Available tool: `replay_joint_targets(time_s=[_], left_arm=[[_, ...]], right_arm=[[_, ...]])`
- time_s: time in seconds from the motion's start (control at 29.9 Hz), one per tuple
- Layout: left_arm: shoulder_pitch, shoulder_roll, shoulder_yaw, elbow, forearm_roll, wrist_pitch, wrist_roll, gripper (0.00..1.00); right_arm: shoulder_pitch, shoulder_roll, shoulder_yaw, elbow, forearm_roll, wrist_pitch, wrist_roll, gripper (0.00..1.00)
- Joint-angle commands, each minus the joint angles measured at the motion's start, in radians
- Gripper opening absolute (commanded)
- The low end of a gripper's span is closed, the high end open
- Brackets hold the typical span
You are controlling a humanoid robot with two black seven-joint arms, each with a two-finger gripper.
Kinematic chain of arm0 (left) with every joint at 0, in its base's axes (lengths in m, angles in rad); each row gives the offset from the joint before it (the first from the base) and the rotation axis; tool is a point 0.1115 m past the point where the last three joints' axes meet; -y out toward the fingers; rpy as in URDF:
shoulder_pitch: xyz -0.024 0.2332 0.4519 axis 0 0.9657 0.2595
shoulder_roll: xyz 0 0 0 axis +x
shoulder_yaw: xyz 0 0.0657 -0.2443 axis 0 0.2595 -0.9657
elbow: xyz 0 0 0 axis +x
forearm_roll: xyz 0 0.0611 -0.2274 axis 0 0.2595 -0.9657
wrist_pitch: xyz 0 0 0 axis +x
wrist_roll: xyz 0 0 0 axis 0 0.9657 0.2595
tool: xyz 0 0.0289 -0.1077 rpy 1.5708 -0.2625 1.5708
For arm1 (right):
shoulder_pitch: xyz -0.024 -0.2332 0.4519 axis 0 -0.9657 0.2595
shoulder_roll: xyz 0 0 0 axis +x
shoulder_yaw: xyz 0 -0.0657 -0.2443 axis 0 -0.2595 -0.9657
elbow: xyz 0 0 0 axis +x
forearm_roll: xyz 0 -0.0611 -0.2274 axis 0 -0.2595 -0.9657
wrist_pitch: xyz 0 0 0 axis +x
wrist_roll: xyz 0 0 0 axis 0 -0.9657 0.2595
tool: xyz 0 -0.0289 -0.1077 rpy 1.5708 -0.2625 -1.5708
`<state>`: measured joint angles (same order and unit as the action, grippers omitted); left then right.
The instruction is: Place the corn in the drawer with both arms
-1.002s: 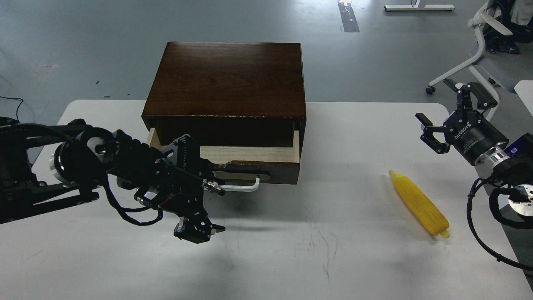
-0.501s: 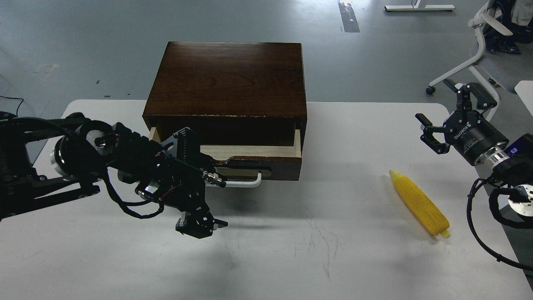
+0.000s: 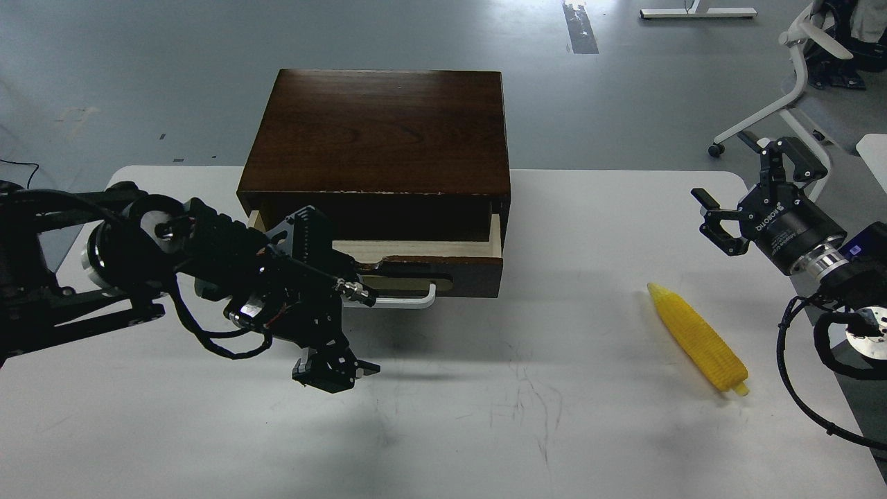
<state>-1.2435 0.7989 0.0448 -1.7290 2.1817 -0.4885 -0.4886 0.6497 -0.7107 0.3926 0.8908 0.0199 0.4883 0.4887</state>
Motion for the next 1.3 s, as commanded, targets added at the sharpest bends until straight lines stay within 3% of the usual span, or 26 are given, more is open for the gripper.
replay_joint_targets(time_s=[0.0,0.5,0.73,0.97,1.1,1.27], left_arm=[[-0.004,0.0,-0.002,-0.001,0.0,0.0,0.0,0.99],[-0.068,-0.006,0.004,-0.009,0.0,0.0,0.0,0.99],[-0.128,0.058,-0.063,-0.011,-0.025,0.0,0.0,0.99],[-0.126,0.224,-0.196,0.012,-0.626,0.0,0.0,0.99],[-0.117,0.301,-0.192,0.074,-0.963,0.0,0.0,0.99],[-0.006,0.385,-0.191,0.166,-1.556,0.0,0.0,0.99]], right_arm=[[0.001,-0.001,0.0,-0.001,0.0,0.0,0.0,1.0],[0.001,-0.003,0.0,0.0,0.0,0.0,0.0,1.0],[0.001,-0.004,0.0,0.002,0.0,0.0,0.0,1.0],[0.001,-0.02,0.0,0.007,0.0,0.0,0.0,1.0],[0.001,-0.02,0.0,0.01,0.0,0.0,0.0,1.0],[0.001,-0.038,-0.001,0.02,0.0,0.0,0.0,1.0]])
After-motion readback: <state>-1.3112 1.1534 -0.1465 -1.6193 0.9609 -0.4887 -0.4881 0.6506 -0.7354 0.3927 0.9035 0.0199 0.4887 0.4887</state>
